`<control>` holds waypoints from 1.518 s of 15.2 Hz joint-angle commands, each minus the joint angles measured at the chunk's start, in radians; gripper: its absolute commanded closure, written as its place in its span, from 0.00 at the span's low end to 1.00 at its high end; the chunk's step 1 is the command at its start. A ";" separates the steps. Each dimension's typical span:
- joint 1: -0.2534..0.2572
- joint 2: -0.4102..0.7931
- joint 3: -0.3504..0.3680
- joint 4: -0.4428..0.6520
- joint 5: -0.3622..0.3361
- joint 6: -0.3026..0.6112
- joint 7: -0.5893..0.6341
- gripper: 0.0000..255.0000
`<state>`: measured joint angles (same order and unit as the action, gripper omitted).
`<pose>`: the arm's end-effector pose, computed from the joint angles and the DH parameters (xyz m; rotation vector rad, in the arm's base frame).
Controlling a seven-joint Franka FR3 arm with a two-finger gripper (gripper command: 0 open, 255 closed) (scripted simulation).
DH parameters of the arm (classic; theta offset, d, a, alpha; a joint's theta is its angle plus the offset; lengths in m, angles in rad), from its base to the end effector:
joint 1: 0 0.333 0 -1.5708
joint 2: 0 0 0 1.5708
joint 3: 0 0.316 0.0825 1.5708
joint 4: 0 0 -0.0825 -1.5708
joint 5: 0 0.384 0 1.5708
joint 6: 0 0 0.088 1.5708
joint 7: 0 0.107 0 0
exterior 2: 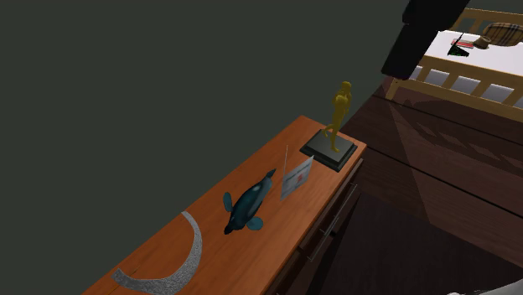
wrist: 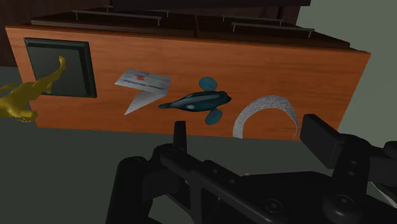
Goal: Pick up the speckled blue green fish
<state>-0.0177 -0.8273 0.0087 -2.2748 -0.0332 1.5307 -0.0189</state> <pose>0.2907 -0.0051 0.6375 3.0982 0.0072 0.1280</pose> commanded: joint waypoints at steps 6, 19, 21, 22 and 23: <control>-0.023 0.091 0.061 -0.076 0.028 0.146 0.132 0.00; -0.092 0.486 0.196 -0.105 0.036 0.510 0.478 0.00; -0.103 0.562 0.211 -0.088 0.024 0.558 0.534 0.00; -0.108 0.601 0.218 -0.078 0.016 0.580 0.562 0.00; -0.112 0.640 0.223 -0.066 0.007 0.602 0.591 0.00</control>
<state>-0.1266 -0.2189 0.2247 -2.3426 -0.0207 2.1081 0.5400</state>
